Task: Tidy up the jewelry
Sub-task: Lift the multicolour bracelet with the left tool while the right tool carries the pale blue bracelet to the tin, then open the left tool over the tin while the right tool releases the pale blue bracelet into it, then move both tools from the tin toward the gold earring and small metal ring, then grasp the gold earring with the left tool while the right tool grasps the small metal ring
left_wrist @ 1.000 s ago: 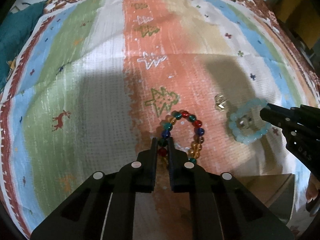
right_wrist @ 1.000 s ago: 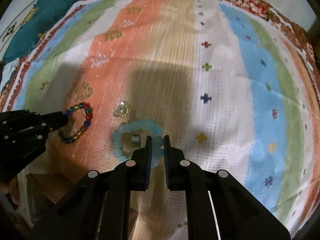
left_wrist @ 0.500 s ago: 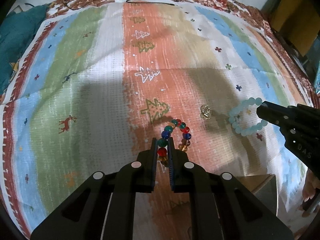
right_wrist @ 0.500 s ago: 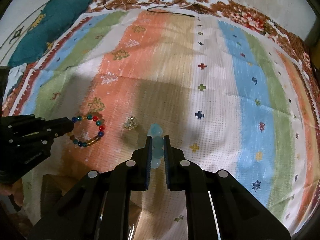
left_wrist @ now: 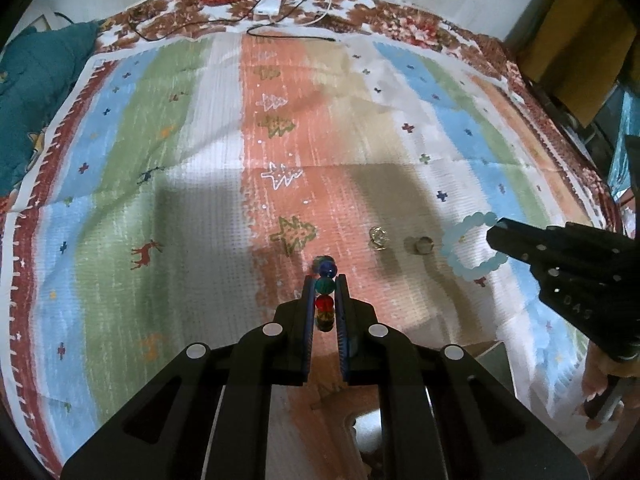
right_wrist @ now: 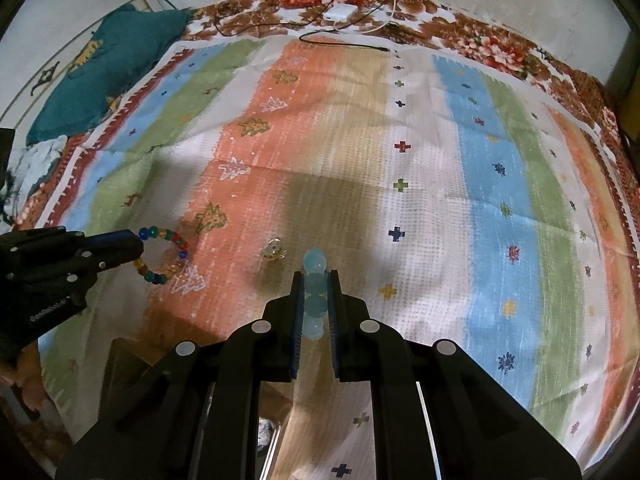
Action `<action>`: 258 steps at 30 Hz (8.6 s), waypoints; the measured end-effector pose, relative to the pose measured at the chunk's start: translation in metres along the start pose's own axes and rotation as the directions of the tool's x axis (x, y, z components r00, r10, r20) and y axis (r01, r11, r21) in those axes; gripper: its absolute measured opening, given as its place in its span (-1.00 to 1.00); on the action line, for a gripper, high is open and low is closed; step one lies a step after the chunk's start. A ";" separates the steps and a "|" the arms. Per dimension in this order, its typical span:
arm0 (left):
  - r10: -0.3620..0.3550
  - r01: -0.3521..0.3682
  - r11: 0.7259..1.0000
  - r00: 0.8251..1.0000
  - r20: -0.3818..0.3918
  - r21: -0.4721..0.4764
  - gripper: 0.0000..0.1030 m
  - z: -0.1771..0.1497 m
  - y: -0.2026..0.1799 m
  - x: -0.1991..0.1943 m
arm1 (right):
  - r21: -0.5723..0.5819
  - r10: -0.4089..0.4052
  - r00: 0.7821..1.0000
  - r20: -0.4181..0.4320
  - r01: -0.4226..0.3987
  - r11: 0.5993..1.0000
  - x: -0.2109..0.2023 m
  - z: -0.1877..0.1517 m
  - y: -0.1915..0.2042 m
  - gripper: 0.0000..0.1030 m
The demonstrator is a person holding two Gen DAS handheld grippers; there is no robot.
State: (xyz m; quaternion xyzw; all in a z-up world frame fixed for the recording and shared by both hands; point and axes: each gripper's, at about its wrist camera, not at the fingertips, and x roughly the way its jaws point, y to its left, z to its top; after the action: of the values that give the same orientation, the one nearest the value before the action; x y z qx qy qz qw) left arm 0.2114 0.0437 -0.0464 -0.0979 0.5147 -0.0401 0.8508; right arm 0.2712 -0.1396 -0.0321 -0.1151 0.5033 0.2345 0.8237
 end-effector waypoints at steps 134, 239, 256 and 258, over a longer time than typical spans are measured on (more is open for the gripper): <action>-0.064 0.067 0.995 0.997 0.043 -0.068 0.78 -0.032 -0.007 -0.026 | 0.010 0.051 0.998 -0.027 -0.051 0.999 -0.022 -0.054 0.004 0.40; -0.161 0.192 0.734 0.981 -0.108 0.651 -0.74 0.022 -0.051 0.118 | -0.368 0.094 0.988 -0.123 -0.133 0.920 0.094 -0.005 -0.006 -0.60; -0.127 0.127 0.779 0.991 -0.044 0.613 -0.75 0.021 -0.038 0.094 | -0.346 0.075 0.993 -0.086 -0.101 0.933 0.073 -0.005 -0.005 -0.60; -0.125 0.121 0.790 0.992 -0.035 0.601 -0.75 0.021 -0.036 0.090 | -0.335 0.064 0.994 -0.086 -0.089 0.938 0.072 -0.005 -0.005 -0.60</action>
State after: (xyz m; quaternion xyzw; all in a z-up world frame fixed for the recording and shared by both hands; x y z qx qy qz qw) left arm 0.2731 -0.0039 -0.1072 0.1436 0.4650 -0.2561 0.8352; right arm 0.2978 -0.1267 -0.0984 -0.2436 0.4897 0.3450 0.7628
